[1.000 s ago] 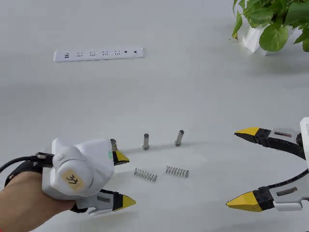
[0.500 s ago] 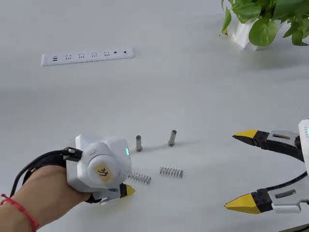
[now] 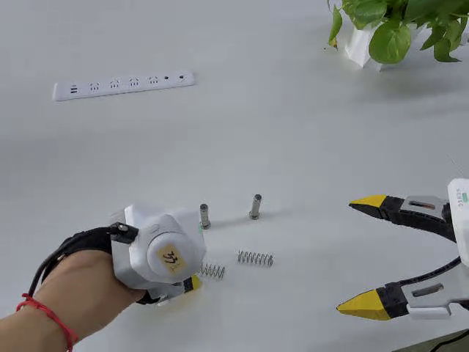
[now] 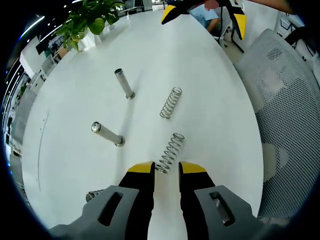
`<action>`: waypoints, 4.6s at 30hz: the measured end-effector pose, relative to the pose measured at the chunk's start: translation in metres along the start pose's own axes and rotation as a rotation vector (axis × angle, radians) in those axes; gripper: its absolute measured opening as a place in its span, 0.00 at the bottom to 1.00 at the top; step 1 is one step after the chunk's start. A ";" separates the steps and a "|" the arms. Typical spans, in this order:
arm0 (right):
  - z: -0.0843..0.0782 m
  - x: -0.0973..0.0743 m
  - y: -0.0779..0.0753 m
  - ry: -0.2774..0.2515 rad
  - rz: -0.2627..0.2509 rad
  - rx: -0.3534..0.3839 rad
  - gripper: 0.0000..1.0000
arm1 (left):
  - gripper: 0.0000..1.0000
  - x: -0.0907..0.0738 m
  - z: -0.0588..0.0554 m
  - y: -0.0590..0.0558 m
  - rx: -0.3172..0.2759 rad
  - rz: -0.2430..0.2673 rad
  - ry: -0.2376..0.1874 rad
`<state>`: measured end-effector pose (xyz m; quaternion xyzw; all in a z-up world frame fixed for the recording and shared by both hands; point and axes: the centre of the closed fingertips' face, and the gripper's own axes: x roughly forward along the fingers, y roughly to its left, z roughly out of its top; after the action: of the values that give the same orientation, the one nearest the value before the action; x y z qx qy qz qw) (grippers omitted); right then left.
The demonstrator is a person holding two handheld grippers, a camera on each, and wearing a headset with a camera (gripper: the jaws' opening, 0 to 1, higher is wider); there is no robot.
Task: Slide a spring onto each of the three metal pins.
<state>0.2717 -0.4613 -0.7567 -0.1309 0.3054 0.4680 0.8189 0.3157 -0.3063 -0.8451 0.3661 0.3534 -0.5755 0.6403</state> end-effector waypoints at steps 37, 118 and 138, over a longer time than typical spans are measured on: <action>0.002 -0.001 0.004 0.015 0.011 -0.006 0.85 | 0.06 -0.004 -0.001 -0.017 -0.122 -0.051 -0.049; 0.152 0.027 0.063 -0.340 0.267 0.179 0.09 | 0.06 -0.138 0.107 -0.030 -0.329 -0.071 -0.763; 0.158 0.028 0.072 -0.305 0.293 0.134 0.06 | 0.06 -0.136 0.107 -0.034 -0.318 -0.089 -0.757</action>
<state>0.2811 -0.3249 -0.6457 0.0418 0.2241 0.5749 0.7858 0.2729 -0.3375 -0.6769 0.0094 0.1928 -0.6347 0.7483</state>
